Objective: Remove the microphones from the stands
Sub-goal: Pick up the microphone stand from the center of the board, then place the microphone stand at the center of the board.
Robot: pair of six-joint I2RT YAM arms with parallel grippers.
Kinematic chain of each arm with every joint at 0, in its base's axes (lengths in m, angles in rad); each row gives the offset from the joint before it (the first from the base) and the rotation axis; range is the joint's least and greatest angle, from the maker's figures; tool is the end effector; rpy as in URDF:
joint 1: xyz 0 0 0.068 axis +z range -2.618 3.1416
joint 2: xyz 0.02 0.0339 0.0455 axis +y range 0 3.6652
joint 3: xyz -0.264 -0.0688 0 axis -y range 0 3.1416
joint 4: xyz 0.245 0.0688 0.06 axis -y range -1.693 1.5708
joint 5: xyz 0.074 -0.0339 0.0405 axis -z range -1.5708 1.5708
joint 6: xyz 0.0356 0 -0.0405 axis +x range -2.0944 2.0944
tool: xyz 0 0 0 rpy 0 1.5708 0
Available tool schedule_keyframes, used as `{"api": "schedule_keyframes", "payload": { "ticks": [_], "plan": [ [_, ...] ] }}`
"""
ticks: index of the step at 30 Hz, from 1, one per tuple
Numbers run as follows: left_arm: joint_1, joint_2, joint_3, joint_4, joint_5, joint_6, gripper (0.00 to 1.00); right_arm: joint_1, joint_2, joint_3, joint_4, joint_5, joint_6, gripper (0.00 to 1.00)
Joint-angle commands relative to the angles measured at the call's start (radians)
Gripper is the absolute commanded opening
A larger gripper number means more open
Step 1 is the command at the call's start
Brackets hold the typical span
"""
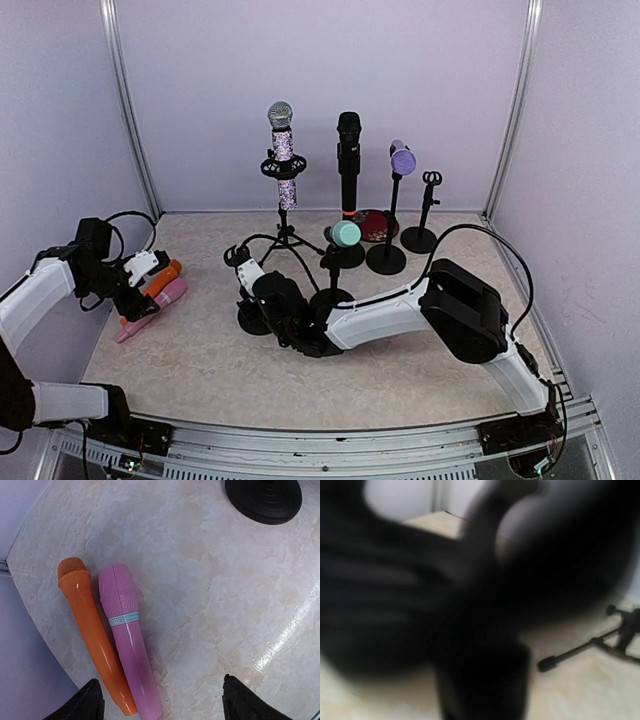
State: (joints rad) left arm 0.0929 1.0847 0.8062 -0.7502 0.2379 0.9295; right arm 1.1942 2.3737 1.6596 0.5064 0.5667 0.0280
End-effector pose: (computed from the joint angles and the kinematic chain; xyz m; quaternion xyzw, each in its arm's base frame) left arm 0.2046 0.0106 0.2442 0.4176 0.8613 0.0303 0.2878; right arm 0.2149 0.4916 0.1603 -0.2635 0.7194 0.1692 0.6200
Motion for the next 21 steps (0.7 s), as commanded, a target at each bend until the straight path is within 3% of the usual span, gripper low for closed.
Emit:
{"api": "schedule_keyframes", "payload": {
  "ticks": [1,2,11,16,18,20,21],
  "plan": [
    [0.008,-0.013,0.044,-0.039,0.036,-0.019,0.79,-0.003,-0.003,-0.017,0.145,-0.004,-0.062,0.06],
    [0.009,-0.012,0.048,-0.039,0.039,-0.021,0.79,0.001,-0.015,-0.039,0.173,-0.004,-0.080,0.00],
    [0.008,0.006,0.082,-0.032,0.037,-0.038,0.79,0.060,-0.274,-0.401,0.445,-0.128,-0.132,0.00],
    [0.008,0.009,0.093,-0.035,0.049,-0.037,0.79,0.085,-0.480,-0.655,0.462,-0.175,-0.104,0.00],
    [0.008,0.013,0.099,-0.035,0.057,-0.048,0.83,0.092,-0.551,-0.735,0.442,-0.155,-0.095,0.00],
    [0.008,0.019,0.113,-0.038,0.073,-0.063,0.97,0.093,-0.623,-0.817,0.417,-0.128,-0.073,0.00],
    [0.009,0.020,0.121,-0.039,0.078,-0.071,0.98,0.093,-0.659,-0.854,0.409,-0.113,-0.070,0.00]
  ]
}}
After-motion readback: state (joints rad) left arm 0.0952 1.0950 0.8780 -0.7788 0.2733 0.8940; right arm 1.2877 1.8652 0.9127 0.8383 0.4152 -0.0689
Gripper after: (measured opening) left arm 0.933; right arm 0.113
